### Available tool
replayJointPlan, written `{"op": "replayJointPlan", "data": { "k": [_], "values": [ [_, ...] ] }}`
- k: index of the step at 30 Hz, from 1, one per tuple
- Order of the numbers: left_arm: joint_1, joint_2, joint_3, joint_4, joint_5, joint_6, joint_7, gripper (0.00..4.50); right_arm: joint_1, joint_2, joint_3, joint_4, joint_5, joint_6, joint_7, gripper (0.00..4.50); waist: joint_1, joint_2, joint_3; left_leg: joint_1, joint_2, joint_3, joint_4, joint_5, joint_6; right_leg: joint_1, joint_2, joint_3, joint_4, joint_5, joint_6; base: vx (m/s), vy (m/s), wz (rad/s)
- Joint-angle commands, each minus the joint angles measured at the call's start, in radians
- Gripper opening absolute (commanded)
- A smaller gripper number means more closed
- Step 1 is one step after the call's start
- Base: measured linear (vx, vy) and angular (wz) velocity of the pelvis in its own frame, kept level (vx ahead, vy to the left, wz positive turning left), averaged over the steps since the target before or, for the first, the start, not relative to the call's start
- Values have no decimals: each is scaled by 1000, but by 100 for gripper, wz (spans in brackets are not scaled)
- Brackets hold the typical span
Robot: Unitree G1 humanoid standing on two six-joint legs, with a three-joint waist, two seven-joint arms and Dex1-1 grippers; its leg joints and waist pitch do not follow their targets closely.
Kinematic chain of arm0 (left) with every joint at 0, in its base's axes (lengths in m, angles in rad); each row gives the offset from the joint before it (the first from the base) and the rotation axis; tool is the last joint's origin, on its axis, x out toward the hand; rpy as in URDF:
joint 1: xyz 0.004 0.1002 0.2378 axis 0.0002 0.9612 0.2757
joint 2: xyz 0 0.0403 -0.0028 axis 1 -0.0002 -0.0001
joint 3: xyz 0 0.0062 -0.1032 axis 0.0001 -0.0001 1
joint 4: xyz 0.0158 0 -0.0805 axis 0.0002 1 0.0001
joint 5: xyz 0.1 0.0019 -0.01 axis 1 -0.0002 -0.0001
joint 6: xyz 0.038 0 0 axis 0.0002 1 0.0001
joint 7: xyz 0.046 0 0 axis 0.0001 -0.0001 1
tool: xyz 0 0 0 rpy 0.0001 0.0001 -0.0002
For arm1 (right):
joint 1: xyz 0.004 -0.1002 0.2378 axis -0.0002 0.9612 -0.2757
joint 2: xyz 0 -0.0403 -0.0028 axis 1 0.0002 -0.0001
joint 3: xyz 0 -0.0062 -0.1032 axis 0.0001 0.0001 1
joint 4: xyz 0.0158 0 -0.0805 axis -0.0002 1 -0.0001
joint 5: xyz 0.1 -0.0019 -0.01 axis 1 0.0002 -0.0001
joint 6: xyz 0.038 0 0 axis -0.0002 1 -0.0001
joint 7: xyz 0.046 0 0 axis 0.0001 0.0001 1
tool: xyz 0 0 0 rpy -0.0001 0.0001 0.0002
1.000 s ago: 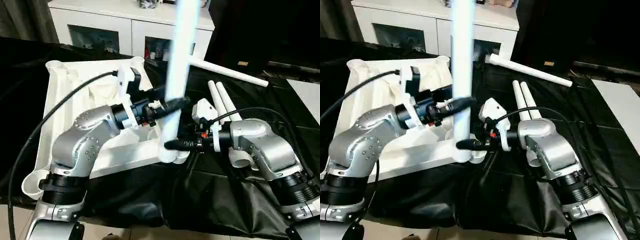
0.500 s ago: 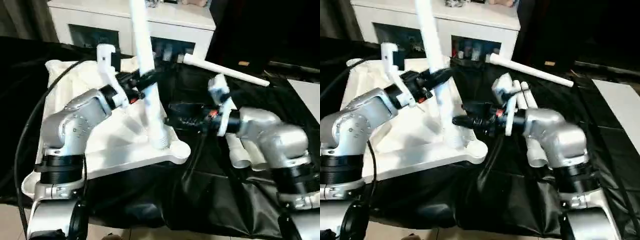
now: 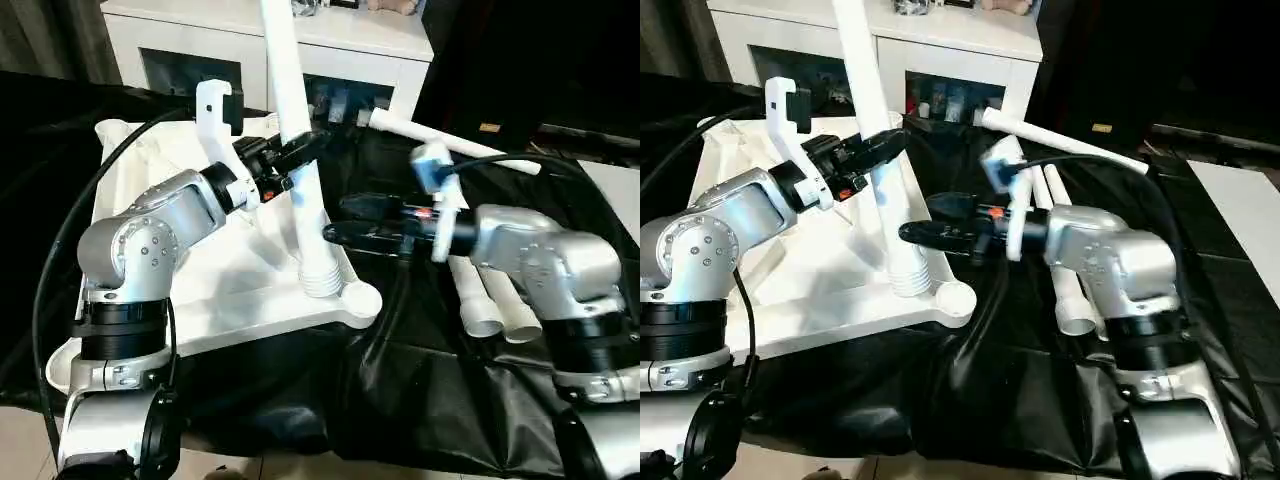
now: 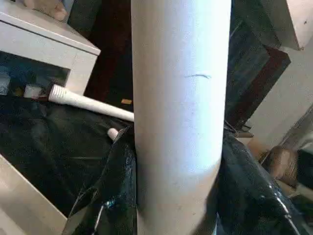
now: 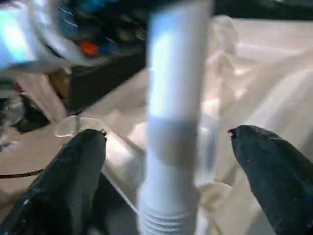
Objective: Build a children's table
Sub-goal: Insert table leg to table base
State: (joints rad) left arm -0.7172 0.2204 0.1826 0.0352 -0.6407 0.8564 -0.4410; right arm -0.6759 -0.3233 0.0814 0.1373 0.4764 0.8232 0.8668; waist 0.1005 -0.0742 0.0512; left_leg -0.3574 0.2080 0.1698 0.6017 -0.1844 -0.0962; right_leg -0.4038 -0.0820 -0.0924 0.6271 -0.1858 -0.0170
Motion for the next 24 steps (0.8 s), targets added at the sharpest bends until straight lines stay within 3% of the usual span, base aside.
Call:
{"op": "replayJointPlan", "data": {
  "k": [1,7,15,24],
  "values": [
    [-24,-4,-4,-32,-22,12,6,182,-26,14,-4,26,-26,1,-71,450,1,11,-64,3,18,-2,-72,-147,-40,57,-58,53,-74,-189,-151,0,0,0],
    [-16,6,-44,-52,-3,-11,-46,182,-24,43,17,14,-11,47,-65,450,2,13,-64,4,20,-3,-75,-150,-39,59,-56,54,-72,-157,-149,0,0,0],
    [-1,27,-92,-91,-15,-16,-108,182,-32,29,46,11,15,74,-5,450,1,12,-61,2,20,-3,-77,-167,-43,59,-58,55,-75,-190,-137,0,0,0],
    [6,41,-134,-109,-6,-27,-157,182,-42,16,80,18,6,62,43,366,1,11,-62,2,21,-2,-76,-160,-43,59,-58,56,-72,-184,-142,0,0,0]
  ]
}}
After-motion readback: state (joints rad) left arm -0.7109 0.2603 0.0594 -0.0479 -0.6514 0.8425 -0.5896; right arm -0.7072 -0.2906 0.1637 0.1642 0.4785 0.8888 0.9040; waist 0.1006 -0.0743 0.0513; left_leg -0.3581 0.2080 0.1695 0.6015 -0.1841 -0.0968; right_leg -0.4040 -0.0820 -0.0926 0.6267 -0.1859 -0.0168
